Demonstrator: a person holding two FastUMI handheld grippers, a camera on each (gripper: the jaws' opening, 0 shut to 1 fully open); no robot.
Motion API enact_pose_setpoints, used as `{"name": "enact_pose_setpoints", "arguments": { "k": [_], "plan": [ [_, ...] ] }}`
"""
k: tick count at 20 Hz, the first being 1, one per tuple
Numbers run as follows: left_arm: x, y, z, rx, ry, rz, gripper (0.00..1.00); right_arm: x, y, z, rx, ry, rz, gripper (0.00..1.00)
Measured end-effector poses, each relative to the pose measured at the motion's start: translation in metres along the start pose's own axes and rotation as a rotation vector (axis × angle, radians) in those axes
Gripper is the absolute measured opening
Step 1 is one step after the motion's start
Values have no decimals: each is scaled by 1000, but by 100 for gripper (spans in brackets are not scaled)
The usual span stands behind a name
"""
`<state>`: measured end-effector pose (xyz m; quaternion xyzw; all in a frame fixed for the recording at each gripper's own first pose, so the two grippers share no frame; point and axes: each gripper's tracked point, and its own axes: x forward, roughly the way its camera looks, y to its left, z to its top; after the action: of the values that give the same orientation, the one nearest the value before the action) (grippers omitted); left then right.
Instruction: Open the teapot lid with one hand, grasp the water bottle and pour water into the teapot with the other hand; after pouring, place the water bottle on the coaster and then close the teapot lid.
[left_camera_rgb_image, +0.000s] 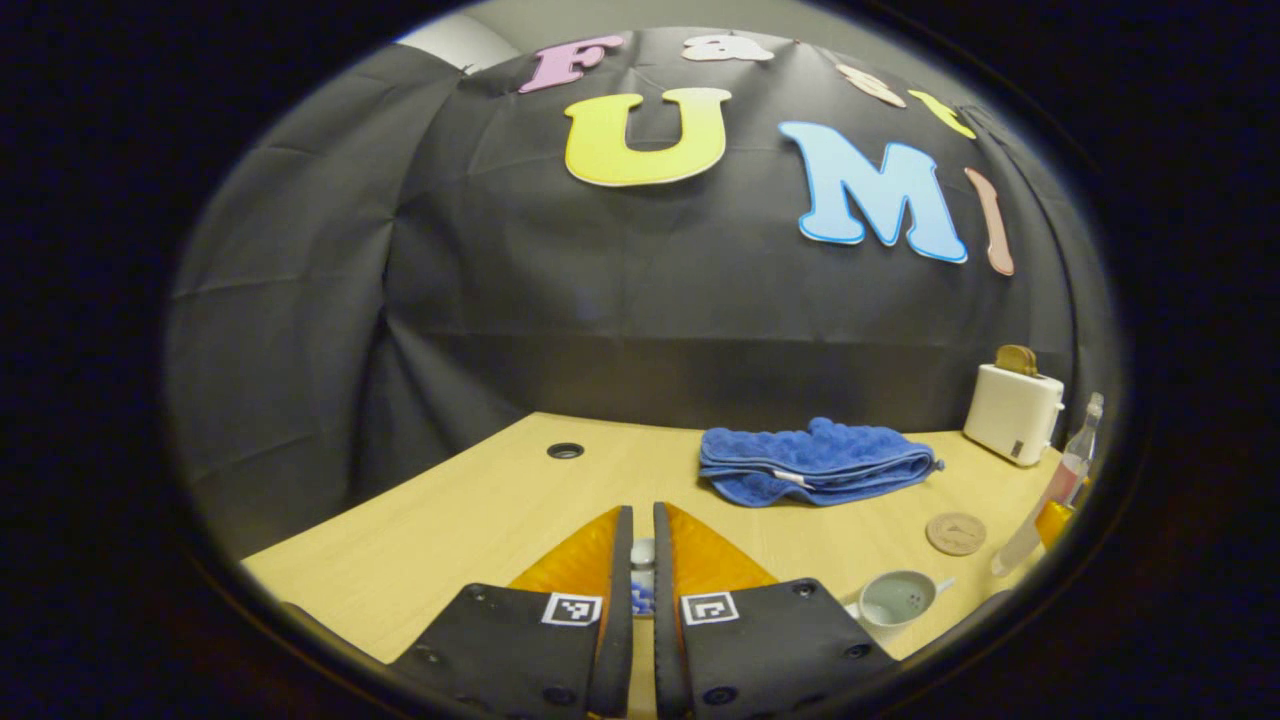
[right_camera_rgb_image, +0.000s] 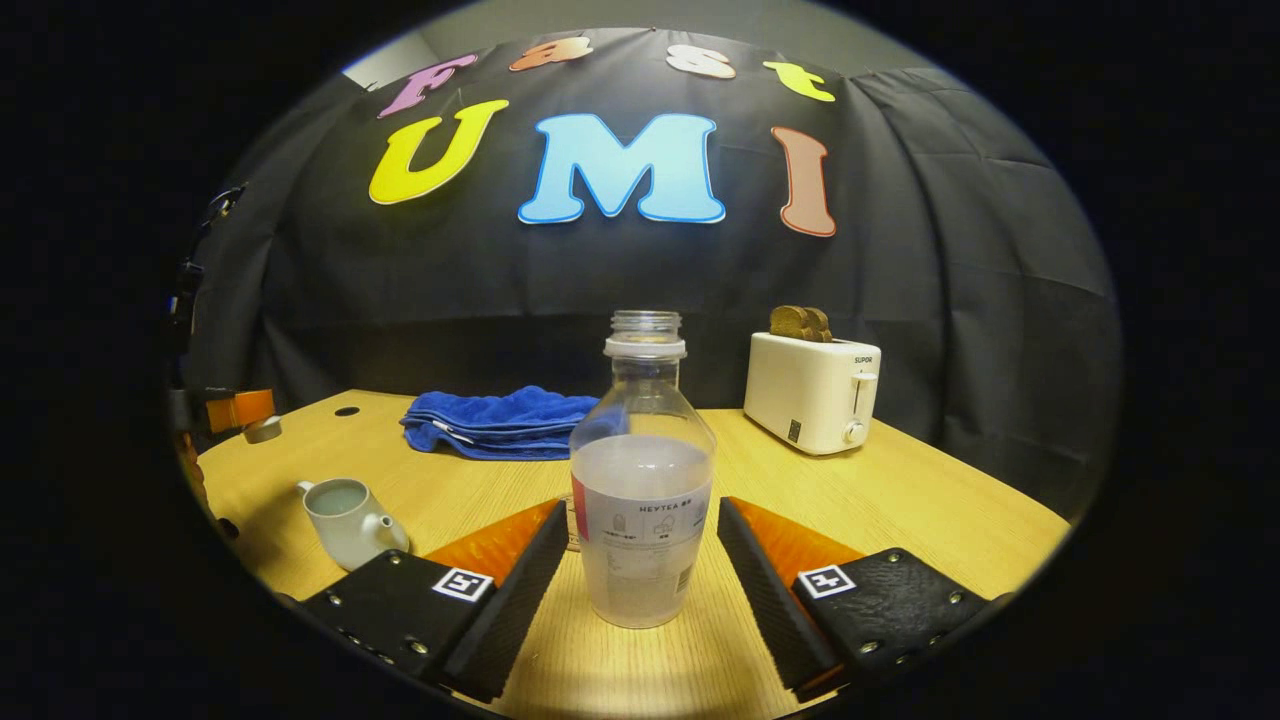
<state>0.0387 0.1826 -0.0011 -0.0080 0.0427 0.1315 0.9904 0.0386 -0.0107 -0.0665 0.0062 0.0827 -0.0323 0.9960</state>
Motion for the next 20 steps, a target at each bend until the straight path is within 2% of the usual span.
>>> {"name": "enact_pose_setpoints", "arguments": {
  "k": [4, 7, 14, 20],
  "plan": [
    [2, 14, -5, -8, 15, 21, 16, 4, 3, -4, 2, 13, 21, 80],
    [1, 17, -6, -8, 22, 25, 15, 5, 1, 0, -46, 17, -4, 78],
    [-1, 23, -8, -19, 30, 27, 15, 2, 4, 29, -385, -47, -103, 78],
    [0, 24, -13, -28, 47, 26, 15, 5, 22, 48, -695, -109, -163, 78]
  ]
}}
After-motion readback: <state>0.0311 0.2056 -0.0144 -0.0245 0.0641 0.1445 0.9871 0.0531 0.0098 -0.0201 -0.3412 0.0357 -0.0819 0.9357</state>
